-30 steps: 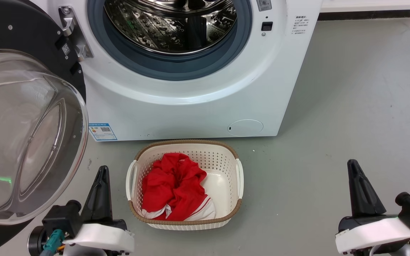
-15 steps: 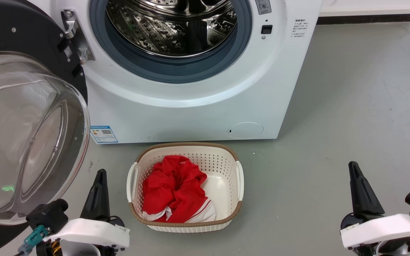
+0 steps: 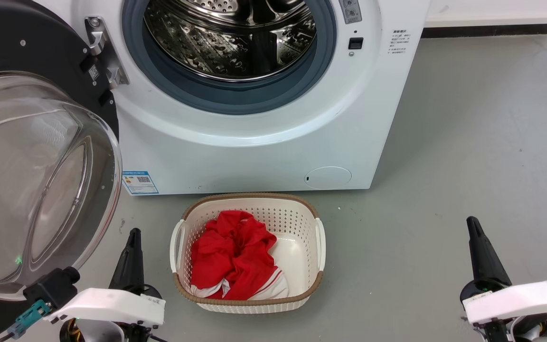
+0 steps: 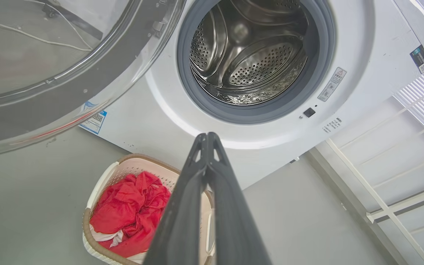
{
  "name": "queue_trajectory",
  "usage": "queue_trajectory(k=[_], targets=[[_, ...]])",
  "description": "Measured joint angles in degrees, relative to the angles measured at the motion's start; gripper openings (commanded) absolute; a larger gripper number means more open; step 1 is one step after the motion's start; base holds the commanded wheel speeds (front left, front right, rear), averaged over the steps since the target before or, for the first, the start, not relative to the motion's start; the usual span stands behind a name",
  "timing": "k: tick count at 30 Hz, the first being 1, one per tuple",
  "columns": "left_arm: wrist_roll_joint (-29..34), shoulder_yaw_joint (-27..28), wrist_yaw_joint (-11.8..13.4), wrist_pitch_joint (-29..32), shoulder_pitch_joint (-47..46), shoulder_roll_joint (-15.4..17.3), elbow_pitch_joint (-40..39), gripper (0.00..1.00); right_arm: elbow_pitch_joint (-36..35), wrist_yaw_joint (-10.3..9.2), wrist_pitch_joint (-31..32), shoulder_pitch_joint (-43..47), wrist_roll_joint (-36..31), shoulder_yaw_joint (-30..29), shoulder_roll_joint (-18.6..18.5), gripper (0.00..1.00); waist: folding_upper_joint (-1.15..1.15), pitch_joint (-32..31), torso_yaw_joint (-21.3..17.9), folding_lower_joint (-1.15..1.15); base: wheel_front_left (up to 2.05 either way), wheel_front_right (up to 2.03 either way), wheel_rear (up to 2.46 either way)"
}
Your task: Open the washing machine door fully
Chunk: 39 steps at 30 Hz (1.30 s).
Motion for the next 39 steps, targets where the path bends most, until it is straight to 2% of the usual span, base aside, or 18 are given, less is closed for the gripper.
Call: queue_trajectory(k=[16, 39], targets=[[-12.7, 1.4, -1.5, 2.8, -1.0, -0.3, 1.8, 0.00, 2.5, 0.00, 2.0, -1.3, 12.9, -0.5, -0.3, 0.00, 0.00, -0.8, 0.1, 0.00, 0.00, 0.00, 0.00], [-26.7, 3.1, -3.2, 6.0, -2.3, -1.2, 4.2, 0.00, 5.4, 0.00, 4.5, -3.0, 26.9, -1.5, -0.5, 0.00, 0.00, -1.9, 0.2, 0.00, 0.00, 0.00, 0.00]])
